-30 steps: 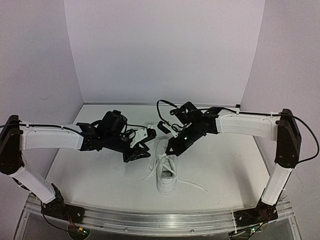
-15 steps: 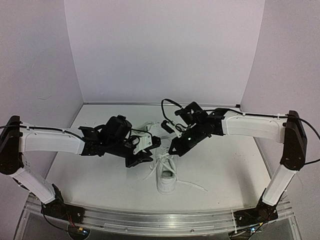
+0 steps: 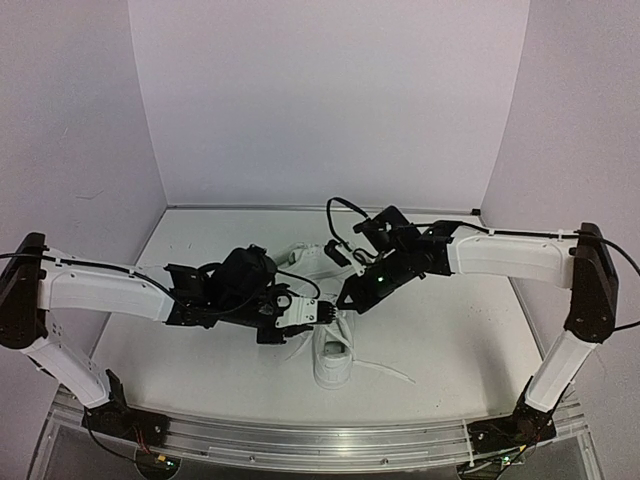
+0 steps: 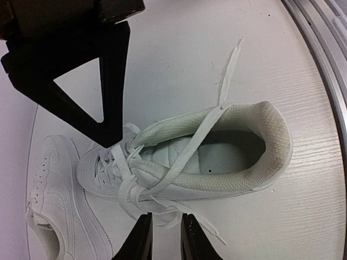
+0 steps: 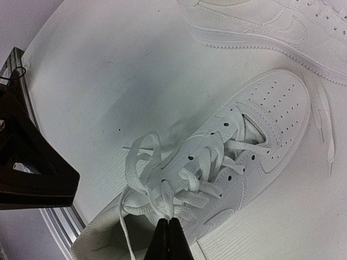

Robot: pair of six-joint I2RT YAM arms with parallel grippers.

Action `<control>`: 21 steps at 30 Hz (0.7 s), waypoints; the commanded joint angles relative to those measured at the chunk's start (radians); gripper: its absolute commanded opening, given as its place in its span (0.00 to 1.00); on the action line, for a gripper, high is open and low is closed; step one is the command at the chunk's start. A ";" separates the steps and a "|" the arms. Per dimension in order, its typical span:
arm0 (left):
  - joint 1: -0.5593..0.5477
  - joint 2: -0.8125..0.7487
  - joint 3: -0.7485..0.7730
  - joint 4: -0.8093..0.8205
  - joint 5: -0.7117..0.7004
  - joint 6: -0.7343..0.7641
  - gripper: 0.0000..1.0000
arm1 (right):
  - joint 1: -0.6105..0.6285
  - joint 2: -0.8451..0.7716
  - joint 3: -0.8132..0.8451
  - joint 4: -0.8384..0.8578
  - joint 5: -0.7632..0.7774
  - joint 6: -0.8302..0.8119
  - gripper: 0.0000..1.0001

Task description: Tie the shoes

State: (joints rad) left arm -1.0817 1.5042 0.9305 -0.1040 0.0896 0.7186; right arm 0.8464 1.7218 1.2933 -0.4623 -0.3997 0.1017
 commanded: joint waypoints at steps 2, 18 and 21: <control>-0.025 0.043 0.071 0.019 -0.058 0.091 0.21 | -0.008 -0.040 -0.014 0.043 -0.022 0.016 0.00; -0.053 0.170 0.163 -0.004 -0.135 0.167 0.20 | -0.030 -0.065 -0.047 0.074 -0.044 0.030 0.00; -0.053 0.183 0.170 -0.007 -0.148 0.166 0.18 | -0.032 -0.068 -0.053 0.078 -0.050 0.030 0.00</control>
State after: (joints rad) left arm -1.1316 1.6696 1.0499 -0.1141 -0.0206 0.8673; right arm 0.8201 1.6972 1.2551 -0.4119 -0.4344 0.1291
